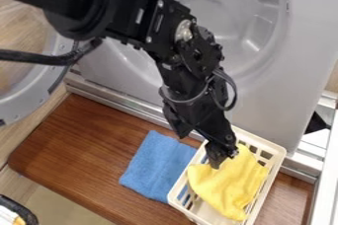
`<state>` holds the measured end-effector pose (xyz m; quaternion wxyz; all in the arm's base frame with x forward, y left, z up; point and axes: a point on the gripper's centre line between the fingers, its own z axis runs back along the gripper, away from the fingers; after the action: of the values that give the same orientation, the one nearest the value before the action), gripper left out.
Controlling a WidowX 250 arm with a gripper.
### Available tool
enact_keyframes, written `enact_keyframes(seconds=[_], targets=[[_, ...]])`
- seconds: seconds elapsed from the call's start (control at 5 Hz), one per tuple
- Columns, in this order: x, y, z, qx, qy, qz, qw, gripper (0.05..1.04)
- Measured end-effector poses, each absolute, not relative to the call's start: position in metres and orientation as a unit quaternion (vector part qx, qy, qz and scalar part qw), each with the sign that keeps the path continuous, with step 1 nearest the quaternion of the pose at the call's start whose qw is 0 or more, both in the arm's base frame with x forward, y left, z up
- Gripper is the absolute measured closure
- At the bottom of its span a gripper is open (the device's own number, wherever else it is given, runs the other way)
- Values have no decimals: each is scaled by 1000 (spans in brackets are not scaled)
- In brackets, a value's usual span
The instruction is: Move the blue cloth on the upper left side
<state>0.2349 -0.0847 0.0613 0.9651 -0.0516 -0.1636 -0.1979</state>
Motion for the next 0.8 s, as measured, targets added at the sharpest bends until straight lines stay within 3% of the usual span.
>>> enact_keyframes(seconds=[0.2, 0.8], targets=[[233, -84, 57, -50, -153, -198, 967, 83], [245, -24, 22, -19, -107, -116, 987, 83]])
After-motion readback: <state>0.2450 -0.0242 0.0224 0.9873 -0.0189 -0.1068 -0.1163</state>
